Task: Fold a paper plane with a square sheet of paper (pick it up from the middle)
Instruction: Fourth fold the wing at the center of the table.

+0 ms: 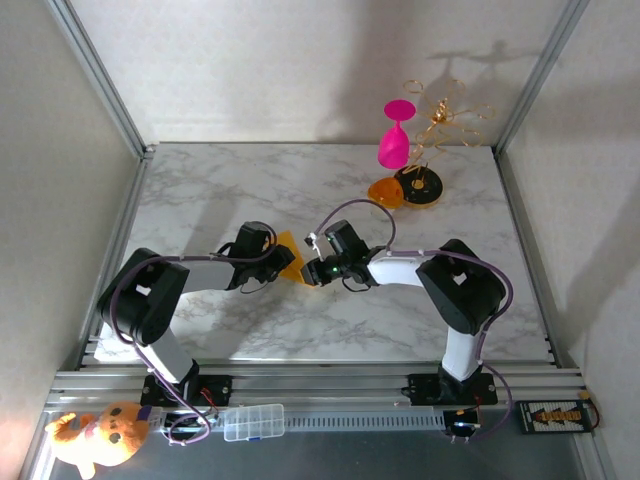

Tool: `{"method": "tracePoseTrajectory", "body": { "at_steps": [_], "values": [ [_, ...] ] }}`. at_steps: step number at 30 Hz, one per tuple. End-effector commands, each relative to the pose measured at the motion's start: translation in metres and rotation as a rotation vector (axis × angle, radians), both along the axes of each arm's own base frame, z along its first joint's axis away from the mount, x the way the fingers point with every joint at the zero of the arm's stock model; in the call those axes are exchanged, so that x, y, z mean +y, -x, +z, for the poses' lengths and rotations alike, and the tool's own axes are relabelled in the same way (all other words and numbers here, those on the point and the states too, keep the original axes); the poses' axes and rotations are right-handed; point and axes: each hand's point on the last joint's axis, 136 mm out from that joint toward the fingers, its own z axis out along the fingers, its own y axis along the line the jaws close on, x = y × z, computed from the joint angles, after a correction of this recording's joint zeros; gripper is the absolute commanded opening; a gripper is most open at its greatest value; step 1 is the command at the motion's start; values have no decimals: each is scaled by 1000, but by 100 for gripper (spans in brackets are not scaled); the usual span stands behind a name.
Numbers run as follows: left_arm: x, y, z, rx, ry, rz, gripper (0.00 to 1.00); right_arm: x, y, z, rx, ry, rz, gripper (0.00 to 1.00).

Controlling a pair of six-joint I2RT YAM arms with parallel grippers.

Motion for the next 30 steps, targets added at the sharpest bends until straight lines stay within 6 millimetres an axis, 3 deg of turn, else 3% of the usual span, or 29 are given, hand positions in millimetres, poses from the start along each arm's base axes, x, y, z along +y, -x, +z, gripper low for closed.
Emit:
{"method": "tracePoseTrajectory", "body": {
  "at_steps": [1,18,30],
  "values": [
    [14,19,-31,112,-90,25,36,3,-3,-7,-11,34,10,29],
    [24,29,-46,189,-160,26,32,5,3,-20,16,45,55,16],
    [22,25,-39,177,-165,14,33,0,11,-31,112,19,65,9]
  ]
}}
